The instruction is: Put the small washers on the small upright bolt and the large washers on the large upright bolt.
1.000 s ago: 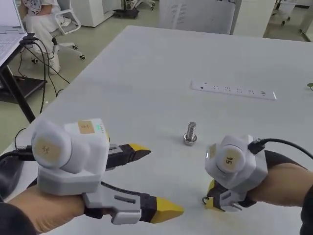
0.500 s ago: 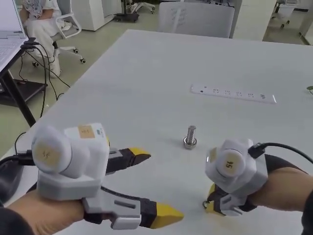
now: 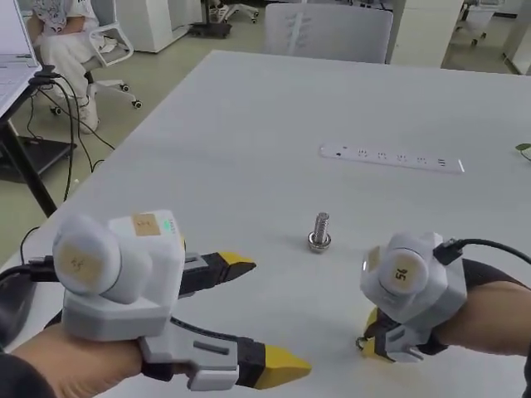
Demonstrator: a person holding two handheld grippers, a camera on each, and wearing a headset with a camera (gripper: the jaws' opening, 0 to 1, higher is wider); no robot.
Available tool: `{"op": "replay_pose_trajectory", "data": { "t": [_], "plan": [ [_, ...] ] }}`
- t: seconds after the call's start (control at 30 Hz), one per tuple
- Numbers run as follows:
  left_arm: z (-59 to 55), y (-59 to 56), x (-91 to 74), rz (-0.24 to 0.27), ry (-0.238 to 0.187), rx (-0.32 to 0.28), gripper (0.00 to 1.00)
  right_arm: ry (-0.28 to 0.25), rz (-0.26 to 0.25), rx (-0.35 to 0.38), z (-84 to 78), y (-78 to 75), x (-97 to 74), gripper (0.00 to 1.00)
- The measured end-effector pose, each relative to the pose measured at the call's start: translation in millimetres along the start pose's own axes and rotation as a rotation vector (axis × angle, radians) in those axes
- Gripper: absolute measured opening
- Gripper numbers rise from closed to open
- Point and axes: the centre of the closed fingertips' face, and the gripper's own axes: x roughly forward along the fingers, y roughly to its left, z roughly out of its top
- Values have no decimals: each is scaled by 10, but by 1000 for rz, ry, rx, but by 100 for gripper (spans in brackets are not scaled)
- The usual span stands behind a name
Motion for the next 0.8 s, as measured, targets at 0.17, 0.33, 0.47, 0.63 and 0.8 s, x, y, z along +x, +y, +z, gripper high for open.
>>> {"op": "replay_pose_trajectory", "data": {
  "t": [0.17,0.33,0.47,0.63,0.8],
  "plan": [
    [1,-13,12,-8,0,1,78,0,-11,25,-68,-39,-50,13],
    [-5,-19,21,-13,1,3,78,5,-31,47,-158,-114,-134,13],
    [-10,-16,32,-15,1,4,78,6,-49,64,-222,-190,-219,13],
    [-14,-19,50,-21,0,4,78,1,-74,85,-280,-307,-350,13],
    [-22,-25,65,-26,1,3,78,1,-99,102,-338,-413,-460,13]
  ]
}}
